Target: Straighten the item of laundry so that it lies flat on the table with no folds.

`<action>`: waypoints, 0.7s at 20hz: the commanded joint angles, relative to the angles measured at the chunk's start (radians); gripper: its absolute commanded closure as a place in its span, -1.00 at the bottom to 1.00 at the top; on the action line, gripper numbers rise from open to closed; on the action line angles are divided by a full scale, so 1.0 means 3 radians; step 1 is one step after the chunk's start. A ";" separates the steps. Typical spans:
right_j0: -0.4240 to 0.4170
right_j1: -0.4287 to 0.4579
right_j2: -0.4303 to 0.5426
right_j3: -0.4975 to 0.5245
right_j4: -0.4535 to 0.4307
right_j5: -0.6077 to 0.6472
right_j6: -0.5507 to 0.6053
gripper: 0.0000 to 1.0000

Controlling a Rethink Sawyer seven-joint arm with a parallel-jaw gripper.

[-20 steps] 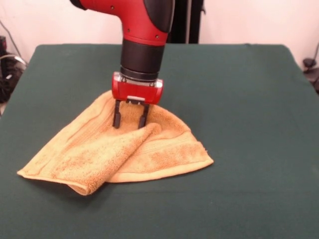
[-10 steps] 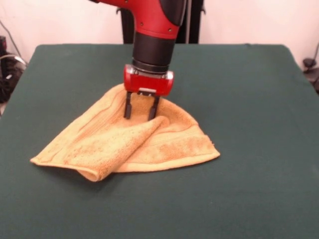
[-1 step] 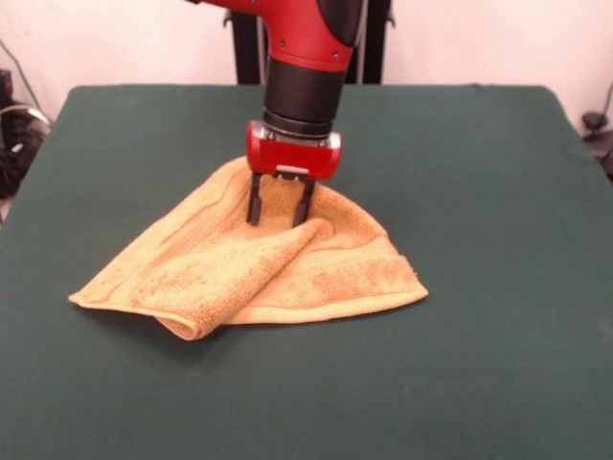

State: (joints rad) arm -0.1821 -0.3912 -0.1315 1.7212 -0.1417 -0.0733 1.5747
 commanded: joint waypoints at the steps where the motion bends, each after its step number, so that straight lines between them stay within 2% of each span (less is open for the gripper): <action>1: 0.0139 0.0341 0.0246 0.0488 -0.0032 0.0523 0.0483 -1.00; 8: 0.0158 0.0322 0.0253 0.0515 0.0015 0.0534 0.0533 -1.00; 14: 0.0069 0.0220 0.0408 0.0661 -0.0045 0.0514 0.0512 -1.00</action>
State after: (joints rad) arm -0.1813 -0.3989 -0.1311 1.7387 -0.1418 -0.0730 1.5747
